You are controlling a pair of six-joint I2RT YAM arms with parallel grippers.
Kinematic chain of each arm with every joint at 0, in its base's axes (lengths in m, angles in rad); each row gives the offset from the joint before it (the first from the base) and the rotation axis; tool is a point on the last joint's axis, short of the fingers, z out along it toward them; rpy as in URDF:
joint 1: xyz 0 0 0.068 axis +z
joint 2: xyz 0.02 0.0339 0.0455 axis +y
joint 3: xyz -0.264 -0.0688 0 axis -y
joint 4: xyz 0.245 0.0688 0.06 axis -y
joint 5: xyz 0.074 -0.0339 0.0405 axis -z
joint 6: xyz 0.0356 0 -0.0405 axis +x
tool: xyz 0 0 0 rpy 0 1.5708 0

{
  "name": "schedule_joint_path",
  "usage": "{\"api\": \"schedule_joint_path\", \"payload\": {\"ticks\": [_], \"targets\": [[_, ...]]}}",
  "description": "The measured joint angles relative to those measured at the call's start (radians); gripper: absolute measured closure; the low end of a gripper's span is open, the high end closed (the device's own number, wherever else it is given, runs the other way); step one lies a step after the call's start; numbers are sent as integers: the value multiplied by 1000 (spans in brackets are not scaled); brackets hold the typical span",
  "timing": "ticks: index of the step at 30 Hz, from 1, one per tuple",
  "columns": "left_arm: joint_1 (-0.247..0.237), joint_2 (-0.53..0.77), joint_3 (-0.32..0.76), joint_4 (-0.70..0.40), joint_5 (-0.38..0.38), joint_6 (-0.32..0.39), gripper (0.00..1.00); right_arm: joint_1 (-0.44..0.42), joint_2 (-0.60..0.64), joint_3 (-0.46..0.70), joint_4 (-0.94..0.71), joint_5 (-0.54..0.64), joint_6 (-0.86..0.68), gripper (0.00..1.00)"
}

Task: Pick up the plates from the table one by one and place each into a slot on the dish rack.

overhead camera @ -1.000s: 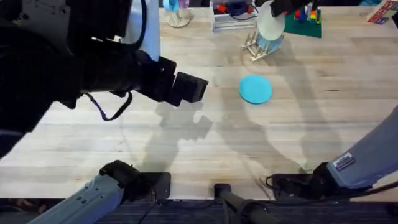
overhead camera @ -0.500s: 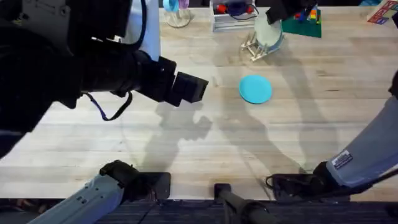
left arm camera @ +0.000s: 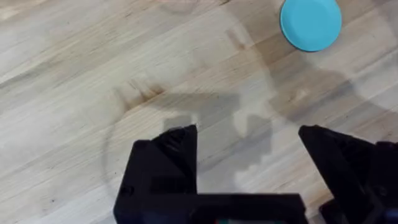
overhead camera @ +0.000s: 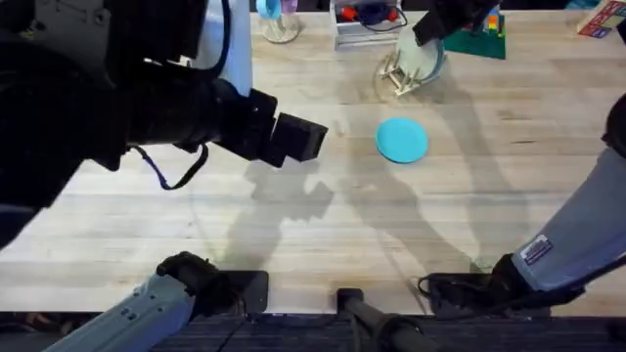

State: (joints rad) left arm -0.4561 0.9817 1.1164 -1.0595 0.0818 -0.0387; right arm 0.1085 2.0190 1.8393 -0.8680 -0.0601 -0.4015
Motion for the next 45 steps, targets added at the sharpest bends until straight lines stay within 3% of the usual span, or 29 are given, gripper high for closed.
{"api": "schedule_joint_path", "payload": {"ticks": [6, 18, 24, 30, 31, 35, 45], "targets": [[0, 0, 0, 0, 0, 0, 5, 1, 0, 0, 0, -1, 0, 789], [0, 0, 0, 0, 0, 0, 7, 17, -14, 0, -9, 0, 0, 725], [0, 0, 0, 0, 0, 0, 6, 34, -98, 74, -98, 0, 1, 714], [0, 0, 0, 0, 0, 0, 5, 35, -189, 134, -204, 16, 10, 636], [0, 0, 0, 0, 0, 0, 5, 35, -202, 135, -219, 19, 17, 580], [0, 0, 0, 0, 0, 0, 6, 35, -245, 135, -264, 22, 23, 49], [0, 0, 0, 0, 0, 0, 7, 35, -459, 117, -385, 34, 62, 8]]}}
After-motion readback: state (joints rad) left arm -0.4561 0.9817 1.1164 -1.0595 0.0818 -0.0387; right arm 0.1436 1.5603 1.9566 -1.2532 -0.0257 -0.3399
